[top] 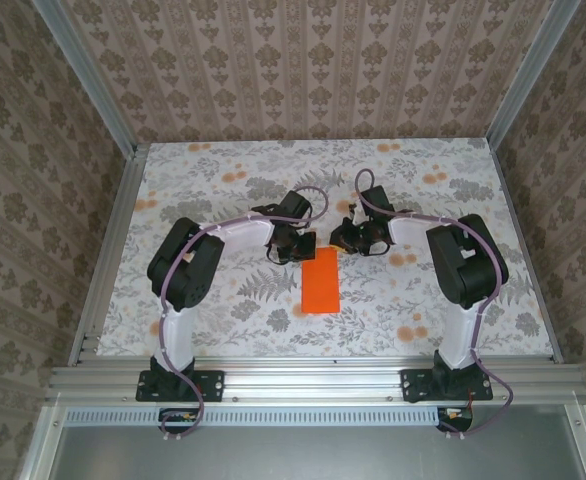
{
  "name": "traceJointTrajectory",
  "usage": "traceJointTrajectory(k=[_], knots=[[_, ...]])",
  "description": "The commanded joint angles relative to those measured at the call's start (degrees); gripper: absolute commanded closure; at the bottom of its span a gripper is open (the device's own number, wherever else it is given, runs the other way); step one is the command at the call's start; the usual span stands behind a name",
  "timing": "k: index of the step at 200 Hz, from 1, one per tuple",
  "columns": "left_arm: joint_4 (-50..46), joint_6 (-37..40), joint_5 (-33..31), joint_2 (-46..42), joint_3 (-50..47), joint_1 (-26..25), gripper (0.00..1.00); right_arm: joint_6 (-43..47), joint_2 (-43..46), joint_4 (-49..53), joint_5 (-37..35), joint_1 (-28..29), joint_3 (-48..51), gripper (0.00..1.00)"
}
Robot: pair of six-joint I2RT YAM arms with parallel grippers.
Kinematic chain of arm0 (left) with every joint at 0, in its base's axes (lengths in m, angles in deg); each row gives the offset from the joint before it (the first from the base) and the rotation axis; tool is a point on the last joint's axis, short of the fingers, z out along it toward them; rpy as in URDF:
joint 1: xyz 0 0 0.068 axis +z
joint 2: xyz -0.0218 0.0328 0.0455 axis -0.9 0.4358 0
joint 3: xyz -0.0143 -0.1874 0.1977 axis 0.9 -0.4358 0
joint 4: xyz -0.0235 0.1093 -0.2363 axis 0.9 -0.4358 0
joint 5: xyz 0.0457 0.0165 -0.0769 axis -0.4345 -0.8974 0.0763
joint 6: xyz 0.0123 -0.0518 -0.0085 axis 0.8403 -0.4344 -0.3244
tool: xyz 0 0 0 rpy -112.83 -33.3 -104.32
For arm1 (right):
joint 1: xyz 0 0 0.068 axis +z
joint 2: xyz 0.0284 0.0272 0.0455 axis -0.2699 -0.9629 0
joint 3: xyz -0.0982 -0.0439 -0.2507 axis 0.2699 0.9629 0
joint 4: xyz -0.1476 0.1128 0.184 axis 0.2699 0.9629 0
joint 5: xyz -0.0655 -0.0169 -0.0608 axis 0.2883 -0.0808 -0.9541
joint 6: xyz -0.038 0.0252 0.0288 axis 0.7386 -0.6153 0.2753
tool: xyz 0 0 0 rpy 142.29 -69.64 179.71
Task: Fold a paper plane with a square sheet of paper (pick it up from the middle)
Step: Fold the square sheet of paper in half at the center of the table.
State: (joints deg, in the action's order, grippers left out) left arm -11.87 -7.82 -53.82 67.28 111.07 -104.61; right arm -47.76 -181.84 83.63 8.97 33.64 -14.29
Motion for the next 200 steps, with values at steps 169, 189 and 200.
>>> traceJointTrajectory(k=[169,189,200], knots=[[-4.0,1.6,-2.1,1.3,-0.1,-0.1,1.00,-0.8,-5.6,0.1,-0.8,-0.6,-1.0,0.87],[-3.9,1.6,-2.1,1.3,-0.1,-0.1,1.00,-0.8,-5.9,0.6,-0.9,-0.7,-0.9,0.87],[-3.9,1.5,-2.1,1.3,0.0,-0.2,1.00,-0.8,-5.4,0.6,-0.5,-0.8,-0.8,0.87]])
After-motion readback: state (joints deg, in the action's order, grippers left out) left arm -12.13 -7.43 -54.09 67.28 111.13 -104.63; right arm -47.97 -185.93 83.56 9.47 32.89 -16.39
